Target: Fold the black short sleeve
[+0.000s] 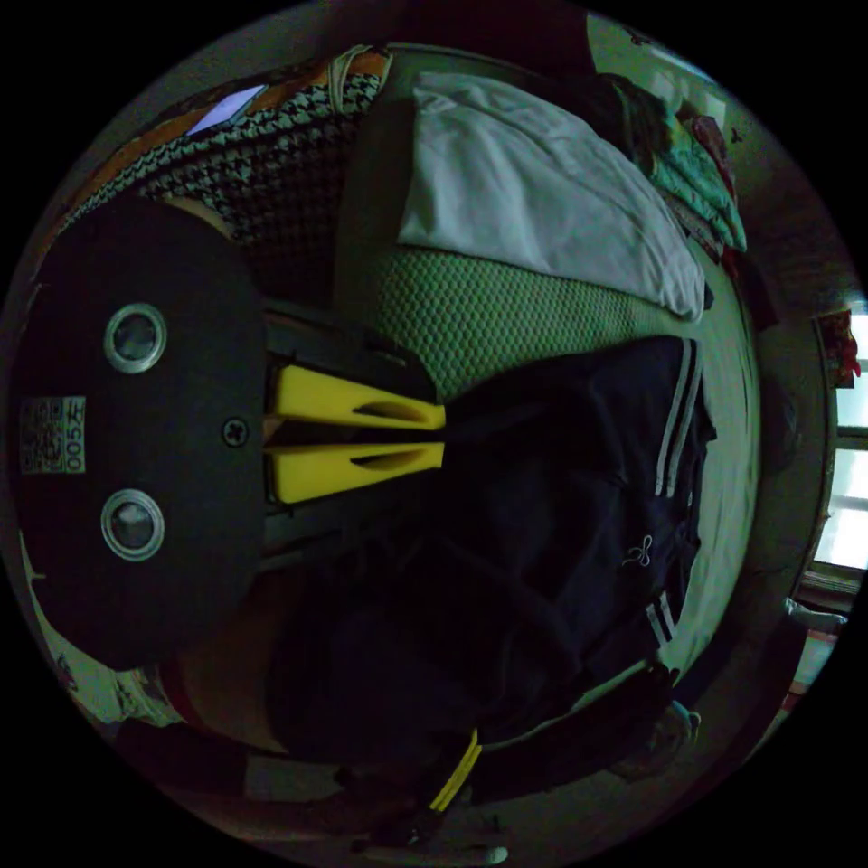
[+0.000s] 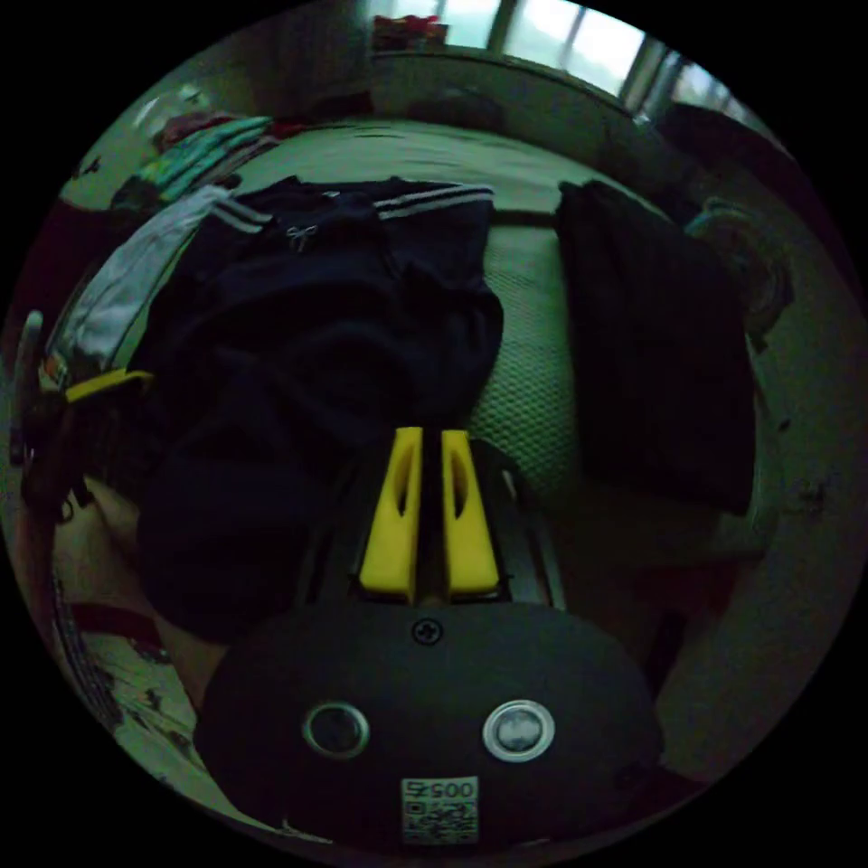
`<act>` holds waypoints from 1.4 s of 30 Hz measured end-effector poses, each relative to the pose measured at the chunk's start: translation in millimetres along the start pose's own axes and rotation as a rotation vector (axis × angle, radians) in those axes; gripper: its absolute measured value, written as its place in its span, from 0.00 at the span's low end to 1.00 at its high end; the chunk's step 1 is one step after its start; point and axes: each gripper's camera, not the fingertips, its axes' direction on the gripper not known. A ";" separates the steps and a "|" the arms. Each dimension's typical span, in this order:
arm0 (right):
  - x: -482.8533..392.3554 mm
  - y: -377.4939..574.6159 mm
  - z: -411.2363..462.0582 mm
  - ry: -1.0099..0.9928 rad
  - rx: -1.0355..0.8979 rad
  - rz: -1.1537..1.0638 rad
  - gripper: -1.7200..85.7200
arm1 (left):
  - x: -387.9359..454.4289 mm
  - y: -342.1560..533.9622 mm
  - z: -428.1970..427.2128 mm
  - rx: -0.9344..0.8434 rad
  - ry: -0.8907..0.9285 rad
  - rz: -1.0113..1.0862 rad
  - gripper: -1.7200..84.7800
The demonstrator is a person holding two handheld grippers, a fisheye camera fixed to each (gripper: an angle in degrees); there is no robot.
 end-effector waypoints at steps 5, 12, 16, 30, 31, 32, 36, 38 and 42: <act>24.3 -4.3 -14.2 -0.039 0.071 0.088 0.01 | -32.4 9.1 -36.6 0.068 -0.038 -0.003 0.04; 49.1 -41.2 -24.5 -0.024 0.169 0.182 0.01 | -64.0 -8.9 -78.2 0.163 -0.143 -0.033 0.04; 55.2 -48.9 -1.9 -0.055 0.052 0.235 0.05 | -76.3 -16.2 -64.2 0.094 -0.119 -0.091 0.07; 52.6 51.4 -1.1 -0.210 0.070 0.263 0.13 | -150.0 56.1 -93.8 0.148 -0.037 -0.199 0.14; 49.2 52.9 -2.9 -0.213 0.078 0.254 0.13 | -152.8 57.7 -95.2 0.149 -0.031 -0.201 0.14; 47.6 53.3 -3.5 -0.212 0.079 0.250 0.14 | -157.0 61.2 -98.5 0.156 -0.019 -0.204 0.14; 41.0 52.7 -2.0 -0.233 0.062 0.257 0.16 | -165.5 78.3 -105.1 0.175 0.033 -0.213 0.12; 38.4 52.2 -0.1 -0.246 0.060 0.266 0.17 | -166.8 85.6 -102.8 0.158 0.034 -0.204 0.11; 27.0 54.0 9.5 -0.210 0.009 0.254 0.16 | -169.9 106.9 -96.1 0.135 0.066 -0.217 0.11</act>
